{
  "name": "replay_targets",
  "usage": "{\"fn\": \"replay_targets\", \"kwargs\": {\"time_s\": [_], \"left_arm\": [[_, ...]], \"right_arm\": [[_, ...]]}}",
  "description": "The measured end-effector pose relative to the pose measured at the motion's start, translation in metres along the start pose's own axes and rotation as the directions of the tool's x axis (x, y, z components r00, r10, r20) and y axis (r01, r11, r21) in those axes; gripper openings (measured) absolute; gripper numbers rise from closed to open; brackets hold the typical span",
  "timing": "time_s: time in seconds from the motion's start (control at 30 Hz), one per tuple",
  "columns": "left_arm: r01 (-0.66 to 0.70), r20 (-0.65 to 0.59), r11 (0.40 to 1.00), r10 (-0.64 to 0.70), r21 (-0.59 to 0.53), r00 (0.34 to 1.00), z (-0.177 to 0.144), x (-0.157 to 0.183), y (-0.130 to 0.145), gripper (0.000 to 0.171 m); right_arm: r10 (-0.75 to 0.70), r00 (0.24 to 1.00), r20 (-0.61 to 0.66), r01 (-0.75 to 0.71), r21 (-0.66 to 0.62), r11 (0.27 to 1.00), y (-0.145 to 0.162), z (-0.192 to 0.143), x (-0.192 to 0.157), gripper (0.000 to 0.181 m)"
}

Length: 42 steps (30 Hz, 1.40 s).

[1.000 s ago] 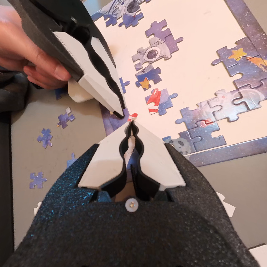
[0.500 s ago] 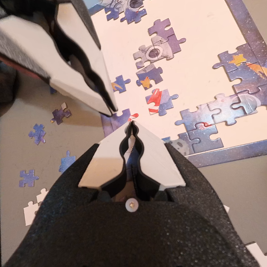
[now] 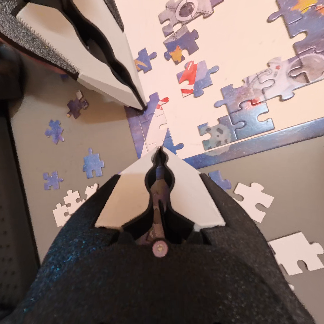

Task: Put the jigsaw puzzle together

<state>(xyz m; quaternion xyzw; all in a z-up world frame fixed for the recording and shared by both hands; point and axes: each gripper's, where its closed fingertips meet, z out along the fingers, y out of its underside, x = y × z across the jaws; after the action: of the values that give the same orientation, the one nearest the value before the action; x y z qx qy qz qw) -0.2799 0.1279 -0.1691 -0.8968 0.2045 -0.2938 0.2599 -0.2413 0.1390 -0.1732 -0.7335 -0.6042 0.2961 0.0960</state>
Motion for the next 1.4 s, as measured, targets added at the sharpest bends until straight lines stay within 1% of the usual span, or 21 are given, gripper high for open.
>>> {"fn": "replay_targets", "kwargs": {"time_s": [0.1, 0.17, 0.23, 0.3, 0.37, 0.47, 0.77, 0.87, 1.0, 1.1, 1.17, 1.23, 1.3, 1.37, 1.4], "left_arm": [[0.001, 0.009, 1.000, -0.002, 0.016, 1.000, -0.003, -0.002, -0.003, 0.000], [0.005, 0.032, 0.999, -0.006, 0.047, 0.999, -0.005, -0.006, -0.008, 0.000], [0.021, 0.023, 0.997, -0.023, 0.078, 0.999, -0.008, -0.007, -0.014, 0.001], [0.013, -0.001, 0.996, -0.013, 0.091, 1.000, -0.009, -0.002, -0.016, 0.005], [-0.017, -0.016, 0.997, 0.019, 0.077, 1.000, -0.006, 0.004, -0.015, 0.005], [-0.065, 0.034, 0.998, 0.064, 0.007, 0.997, 0.004, 0.002, -0.004, 0.005], [-0.111, 0.063, 0.994, 0.111, -0.003, 0.992, 0.006, 0.004, -0.004, 0.003], [-0.122, 0.051, 0.993, 0.121, 0.005, 0.991, 0.003, 0.005, -0.005, 0.002], [-0.137, 0.062, 0.990, 0.139, -0.026, 0.988, 0.008, 0.006, 0.000, 0.000], [-0.154, 0.081, 0.988, 0.156, -0.030, 0.985, 0.008, 0.006, 0.000, 0.000], [-0.144, 0.075, 0.989, 0.145, -0.026, 0.987, 0.008, 0.006, 0.000, 0.000], [-0.119, 0.058, 0.993, 0.120, -0.018, 0.991, 0.008, 0.007, -0.001, 0.000], [-0.095, 0.050, 0.995, 0.095, -0.001, 0.994, 0.006, 0.005, -0.003, 0.000], [-0.072, 0.084, 0.996, 0.068, 0.045, 0.994, 0.002, -0.004, -0.011, 0.005], [-0.055, 0.113, 0.995, 0.046, 0.077, 0.992, -0.002, -0.012, -0.017, 0.008]], "right_arm": [[0.002, 1.000, 0.002, -0.002, -0.002, 1.000, 0.001, -0.001, 0.000, 0.000], [0.005, 1.000, 0.014, -0.005, -0.014, 1.000, 0.002, -0.002, -0.003, 0.000], [-0.009, 1.000, 0.025, 0.008, 0.015, 1.000, -0.004, -0.005, -0.007, 0.000], [-0.010, 1.000, -0.016, 0.011, 0.048, 0.999, -0.011, -0.009, -0.001, 0.000], [-0.007, 0.997, -0.080, 0.010, 0.042, 0.999, -0.009, -0.010, 0.011, 0.000], [0.005, 0.992, -0.124, -0.004, 0.011, 1.000, -0.001, -0.007, 0.023, 0.000], [-0.020, 0.991, -0.129, 0.015, -0.039, 0.999, 0.004, -0.008, 0.018, 0.000], [-0.024, 0.990, -0.138, 0.017, -0.047, 0.999, 0.005, -0.009, 0.019, 0.000], [-0.037, 0.991, -0.128, 0.035, -0.022, 0.999, -0.004, -0.011, 0.012, 0.000], [-0.080, 0.992, -0.100, 0.080, 0.000, 0.997, -0.014, -0.003, 0.000, 0.000], [-0.100, 0.990, -0.101, 0.100, -0.003, 0.995, -0.017, 0.003, -0.002, 0.000], [-0.088, 0.993, -0.078, 0.086, -0.023, 0.996, -0.013, 0.011, -0.003, 0.001], [-0.052, 0.997, -0.059, 0.052, -0.005, 0.999, -0.015, 0.011, -0.003, 0.000], [-0.074, 0.993, -0.088, 0.077, 0.031, 0.997, -0.021, 0.008, 0.001, 0.000], [-0.086, 0.990, -0.108, 0.094, 0.077, 0.993, -0.029, 0.006, 0.004, 0.002]]}}
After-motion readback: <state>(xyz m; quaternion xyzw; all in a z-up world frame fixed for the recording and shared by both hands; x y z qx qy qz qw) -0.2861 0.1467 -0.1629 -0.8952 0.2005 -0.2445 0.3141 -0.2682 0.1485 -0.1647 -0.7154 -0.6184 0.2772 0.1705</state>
